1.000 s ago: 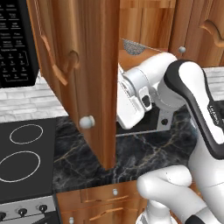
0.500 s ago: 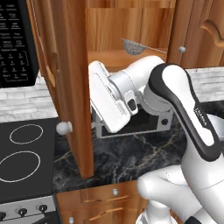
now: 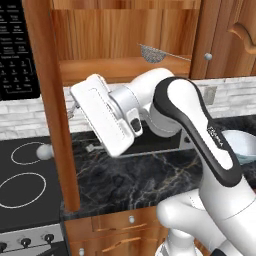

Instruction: Open the cabinet and setup a tea strainer by placing it in the bowl upright.

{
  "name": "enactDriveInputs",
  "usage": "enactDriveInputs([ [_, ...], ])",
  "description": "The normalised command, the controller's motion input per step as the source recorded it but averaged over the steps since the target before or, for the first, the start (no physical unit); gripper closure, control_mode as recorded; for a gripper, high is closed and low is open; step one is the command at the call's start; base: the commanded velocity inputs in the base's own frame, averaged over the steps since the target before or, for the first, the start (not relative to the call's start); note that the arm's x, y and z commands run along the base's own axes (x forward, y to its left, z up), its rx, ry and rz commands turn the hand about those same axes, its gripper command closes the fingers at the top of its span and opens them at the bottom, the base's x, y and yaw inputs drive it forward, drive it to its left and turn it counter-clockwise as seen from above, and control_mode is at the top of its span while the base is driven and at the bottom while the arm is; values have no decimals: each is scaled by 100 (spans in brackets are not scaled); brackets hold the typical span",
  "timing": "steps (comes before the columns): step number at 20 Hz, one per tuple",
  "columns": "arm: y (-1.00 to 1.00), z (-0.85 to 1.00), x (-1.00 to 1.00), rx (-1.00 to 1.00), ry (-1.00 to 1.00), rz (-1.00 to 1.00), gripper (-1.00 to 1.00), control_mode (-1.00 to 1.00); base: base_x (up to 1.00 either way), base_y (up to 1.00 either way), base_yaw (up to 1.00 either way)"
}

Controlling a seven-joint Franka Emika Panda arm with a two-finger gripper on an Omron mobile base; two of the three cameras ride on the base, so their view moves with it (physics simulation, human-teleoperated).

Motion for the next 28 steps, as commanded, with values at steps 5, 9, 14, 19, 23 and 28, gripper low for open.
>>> enactDriveInputs([
  [5, 22, 0, 0, 0, 0, 0, -100, -100, 0, 0, 0],
  [9, 20, 0, 0, 0, 0, 0, -100, -100, 0, 0, 0],
  [14, 4, -1, 1, -3, 0, 0, -100, -100, 0, 0, 0],
  [19, -34, -1, 14, -11, -9, 3, -100, -100, 0, 0, 0],
  [23, -82, 0, 29, -18, -13, 5, -100, -100, 0, 0, 0],
  [28, -87, -3, 56, -32, -13, 7, -100, -100, 0, 0, 0],
])
